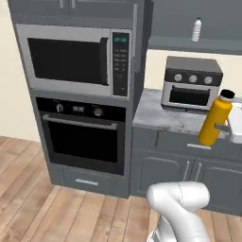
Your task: Pick the water bottle, milk, bottled water from the counter and place them in the open cabinet.
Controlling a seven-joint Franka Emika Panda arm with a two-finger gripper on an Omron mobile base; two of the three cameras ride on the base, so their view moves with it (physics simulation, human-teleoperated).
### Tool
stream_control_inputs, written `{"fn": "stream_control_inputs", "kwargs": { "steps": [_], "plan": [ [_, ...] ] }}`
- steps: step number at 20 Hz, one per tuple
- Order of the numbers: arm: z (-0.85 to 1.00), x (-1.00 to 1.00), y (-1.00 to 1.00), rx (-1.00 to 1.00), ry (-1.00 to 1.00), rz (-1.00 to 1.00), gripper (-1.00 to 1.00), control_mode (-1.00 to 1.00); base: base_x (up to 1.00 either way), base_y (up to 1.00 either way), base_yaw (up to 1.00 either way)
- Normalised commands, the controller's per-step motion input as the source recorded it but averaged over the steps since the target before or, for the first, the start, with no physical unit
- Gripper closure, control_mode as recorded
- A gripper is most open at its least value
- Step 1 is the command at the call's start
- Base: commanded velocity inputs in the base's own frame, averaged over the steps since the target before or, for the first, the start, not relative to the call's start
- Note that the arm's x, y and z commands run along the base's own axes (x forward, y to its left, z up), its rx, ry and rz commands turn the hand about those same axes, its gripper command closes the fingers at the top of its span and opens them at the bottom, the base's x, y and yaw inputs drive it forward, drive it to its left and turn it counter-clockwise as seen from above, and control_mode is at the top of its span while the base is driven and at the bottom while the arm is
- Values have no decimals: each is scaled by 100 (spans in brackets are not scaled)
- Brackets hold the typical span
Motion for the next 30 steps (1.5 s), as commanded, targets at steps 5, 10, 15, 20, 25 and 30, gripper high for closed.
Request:
{"fn": "stream_control_inputs", "kwargs": {
  "steps": [5,10,15,20,25,30],
  "plan": [
    [0,0,0,0,0,0,100,100,17,3,-50],
    [0,0,0,0,0,0,100,100,55,-4,-33],
    [0,0,0,0,0,0,100,100,81,0,-15],
    [0,0,0,0,0,0,100,100,63,-1,-8],
    [0,0,0,0,0,0,100,100,43,0,-5],
    [0,0,0,0,0,0,100,100,45,-1,-3]
  ]
}}
